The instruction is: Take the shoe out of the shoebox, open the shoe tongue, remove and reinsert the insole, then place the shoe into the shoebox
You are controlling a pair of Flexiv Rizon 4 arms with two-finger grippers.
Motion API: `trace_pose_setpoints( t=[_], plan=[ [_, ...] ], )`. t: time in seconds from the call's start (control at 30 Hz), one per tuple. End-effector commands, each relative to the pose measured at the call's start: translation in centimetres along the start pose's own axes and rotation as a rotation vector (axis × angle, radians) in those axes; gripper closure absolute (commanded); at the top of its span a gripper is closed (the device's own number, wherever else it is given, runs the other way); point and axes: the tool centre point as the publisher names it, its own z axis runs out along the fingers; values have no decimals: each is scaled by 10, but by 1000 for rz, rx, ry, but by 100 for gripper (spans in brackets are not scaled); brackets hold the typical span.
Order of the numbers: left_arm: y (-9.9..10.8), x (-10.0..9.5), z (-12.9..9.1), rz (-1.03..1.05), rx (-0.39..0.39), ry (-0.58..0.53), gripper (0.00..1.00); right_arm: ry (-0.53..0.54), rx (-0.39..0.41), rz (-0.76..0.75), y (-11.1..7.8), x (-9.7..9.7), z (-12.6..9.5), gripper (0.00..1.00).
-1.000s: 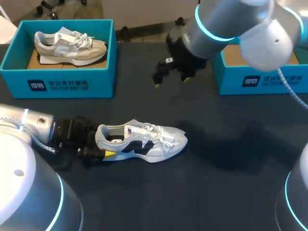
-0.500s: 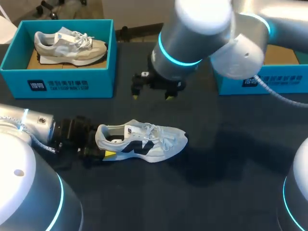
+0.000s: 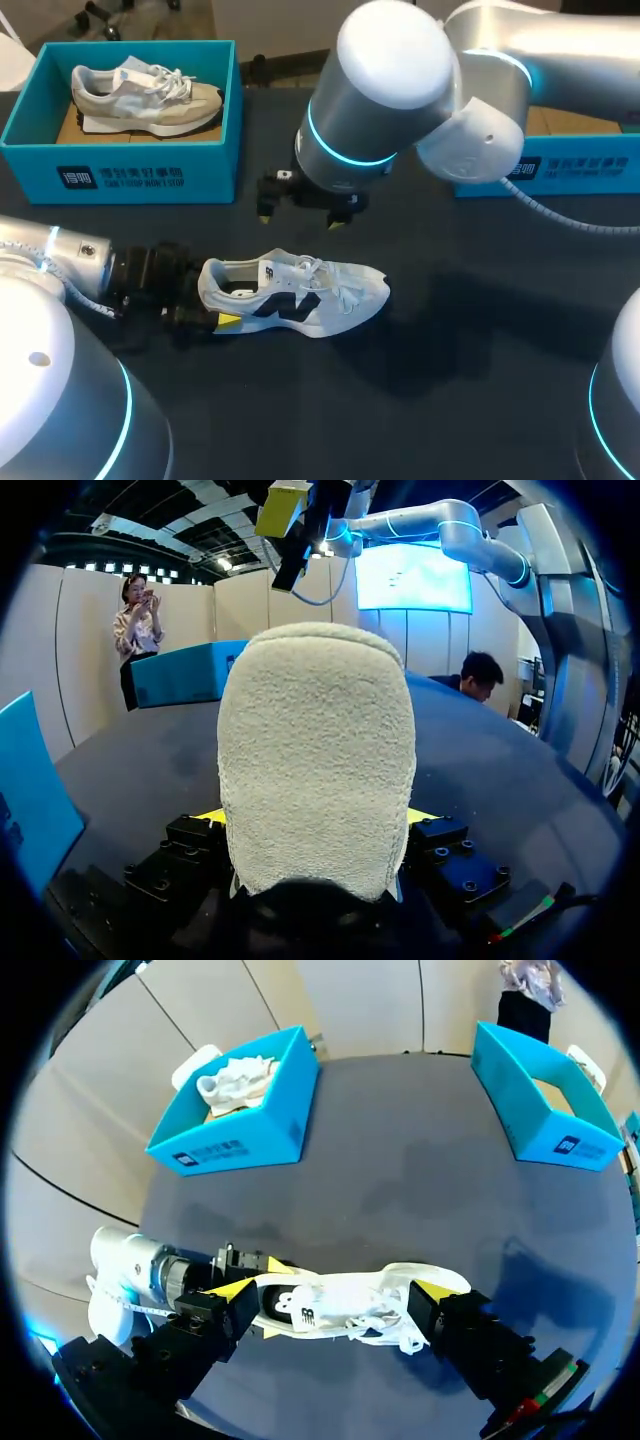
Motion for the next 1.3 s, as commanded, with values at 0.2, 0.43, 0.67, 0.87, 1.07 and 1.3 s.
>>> trace_pose_setpoints(
  t=[0.2,0.43,0.67,0.87,1.07,1.3],
  plan=[
    [0,0,0,1,-1,-3,100,-28,14,7,-2,2,11,0],
    [0,0,0,1,-1,-3,100,-54,73,11,-16,5,31,0],
    [0,0,0,1,-1,-3,100,-97,102,19,-30,11,40,0],
    [0,0,0,1,-1,-3,100,-146,86,27,-43,17,49,0],
    [0,0,0,1,-1,-3,100,-219,88,28,-53,22,58,0],
    [0,0,0,1,-1,-3,100,-310,107,44,-60,28,68,0]
  ],
)
